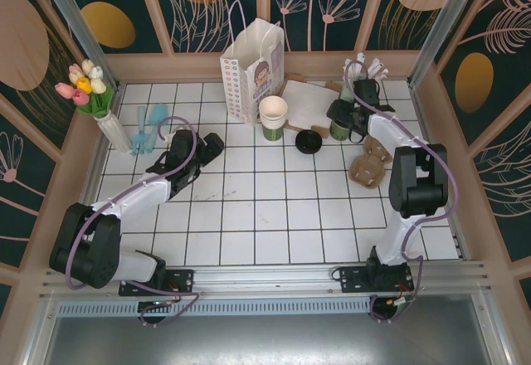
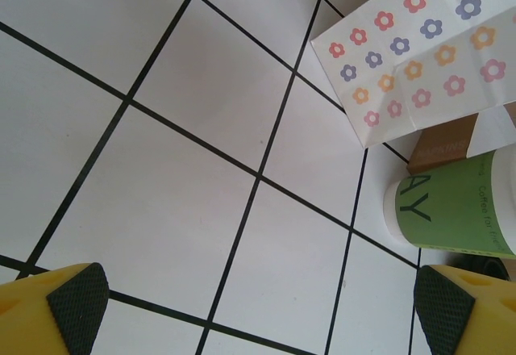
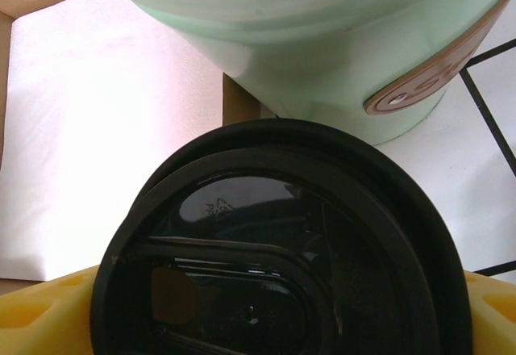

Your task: Pack the takeout coffee

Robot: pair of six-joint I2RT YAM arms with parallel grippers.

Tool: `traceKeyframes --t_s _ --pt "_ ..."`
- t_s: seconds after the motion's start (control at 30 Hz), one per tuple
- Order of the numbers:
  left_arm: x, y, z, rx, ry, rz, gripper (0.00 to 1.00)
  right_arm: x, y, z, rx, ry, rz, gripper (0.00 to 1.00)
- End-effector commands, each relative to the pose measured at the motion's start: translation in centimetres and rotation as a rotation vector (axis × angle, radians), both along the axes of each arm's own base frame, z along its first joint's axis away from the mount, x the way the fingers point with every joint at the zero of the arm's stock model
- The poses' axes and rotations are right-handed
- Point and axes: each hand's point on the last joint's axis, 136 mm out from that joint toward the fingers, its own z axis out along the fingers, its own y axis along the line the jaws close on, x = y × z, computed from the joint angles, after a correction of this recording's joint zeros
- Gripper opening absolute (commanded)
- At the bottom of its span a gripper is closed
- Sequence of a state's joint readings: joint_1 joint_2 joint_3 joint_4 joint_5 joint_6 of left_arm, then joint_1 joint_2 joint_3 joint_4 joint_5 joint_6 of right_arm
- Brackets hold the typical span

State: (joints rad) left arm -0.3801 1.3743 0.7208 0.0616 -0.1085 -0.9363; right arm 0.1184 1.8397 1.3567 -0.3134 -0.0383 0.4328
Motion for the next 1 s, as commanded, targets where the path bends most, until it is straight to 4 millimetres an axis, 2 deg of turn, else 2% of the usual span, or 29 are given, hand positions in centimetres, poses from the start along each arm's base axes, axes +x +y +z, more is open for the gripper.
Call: traceKeyframes --t_s 0.0,0.2,0.77,0.97 --pt "0.2 -0.7 0.2 -0.012 -0.02 -0.034 0.99 0.4 -0.2 1.1 -0.007 -0.005 -0.009 0.89" --pt "0.3 -1.2 0.1 -0.021 -0.015 -0.051 0.99 0.3 -0.3 1.6 -0.039 -0.011 -0.007 0.93" --pt "0.3 -1.2 -0.1 -0.019 -0.01 -0.055 0.99 0.1 -0.6 0.3 -0.107 0.009 -0.006 0.96" --pt "0.2 -1.1 -0.1 -0.017 -0.009 -0.052 0.99 -0.1 -0.8 0.4 -0.113 -0.004 -0.01 0.99"
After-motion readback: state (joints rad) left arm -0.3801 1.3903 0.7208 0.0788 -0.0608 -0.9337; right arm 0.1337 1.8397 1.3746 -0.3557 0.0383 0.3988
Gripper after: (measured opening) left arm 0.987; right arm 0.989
